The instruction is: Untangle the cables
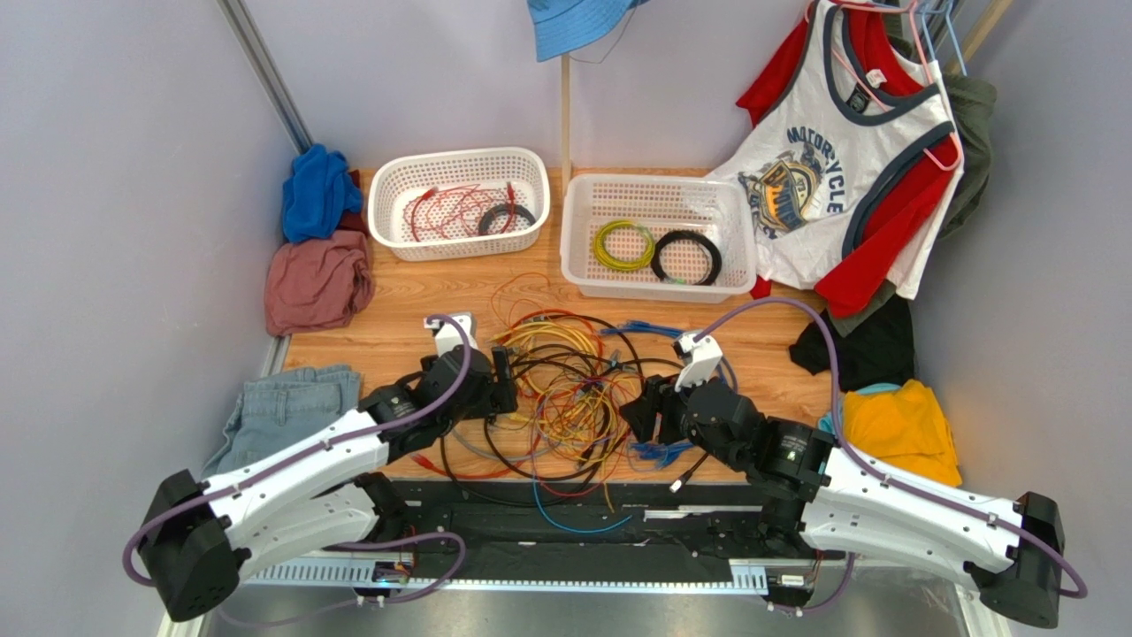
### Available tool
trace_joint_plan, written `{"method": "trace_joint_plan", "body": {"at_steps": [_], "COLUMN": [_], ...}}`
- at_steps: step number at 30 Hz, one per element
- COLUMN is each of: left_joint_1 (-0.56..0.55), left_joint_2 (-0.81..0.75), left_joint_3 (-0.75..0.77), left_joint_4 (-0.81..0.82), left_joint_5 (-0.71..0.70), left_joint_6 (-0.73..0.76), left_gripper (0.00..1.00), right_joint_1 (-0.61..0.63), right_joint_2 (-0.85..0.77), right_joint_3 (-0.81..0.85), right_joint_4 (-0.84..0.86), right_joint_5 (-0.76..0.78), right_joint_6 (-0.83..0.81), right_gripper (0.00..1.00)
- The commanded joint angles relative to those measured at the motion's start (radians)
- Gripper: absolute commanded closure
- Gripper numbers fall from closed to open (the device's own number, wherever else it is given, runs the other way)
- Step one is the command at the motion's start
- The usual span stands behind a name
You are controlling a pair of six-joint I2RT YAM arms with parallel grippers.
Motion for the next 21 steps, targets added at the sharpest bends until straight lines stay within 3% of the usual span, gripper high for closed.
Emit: {"method": "trace_joint_plan", "body": {"at_steps": [1,6,10,14,18,21], "left_joint_1": [-0.001,-0.001,-0.009,-0.009,-0.009,-0.009], "left_joint_2": [0.071,0.163,0.146,0.097,0.016,-0.073], "left_joint_3": [-0.022,-0.008,-0.007,-0.005,-0.016,-0.054], "left_joint_4": [0.082,0.163,0.190,0.147,0.085,0.065], "left_joint_5": [0.013,0.083,0.093,0.096,0.101,0.105], "left_joint_6": [-0.028,-0.021,-0.021,-0.017,-0.023,-0.046], "left_gripper": [0.06,0.10,0.10,0.09,0.09,0.09], "right_joint_1": [-0.001,-0.001,-0.001,-0.002,-0.010,-0.051], "right_joint_2": [-0.009,0.005,0.118,0.314,0.407,0.407], "right_joint_3": [0.014,0.005,0.019,0.089,0.142,0.155], "right_joint_4": [0.007,0.019,0.088,0.100,0.097,0.045], "right_joint_5": [0.001,-0.009,-0.048,-0.005,0.038,0.153], "right_joint_6": [0.027,0.016,-0.019,-0.030,-0.031,0.016], "right_gripper": [0.41,0.41,0.34,0.29,0.28,0.29]}}
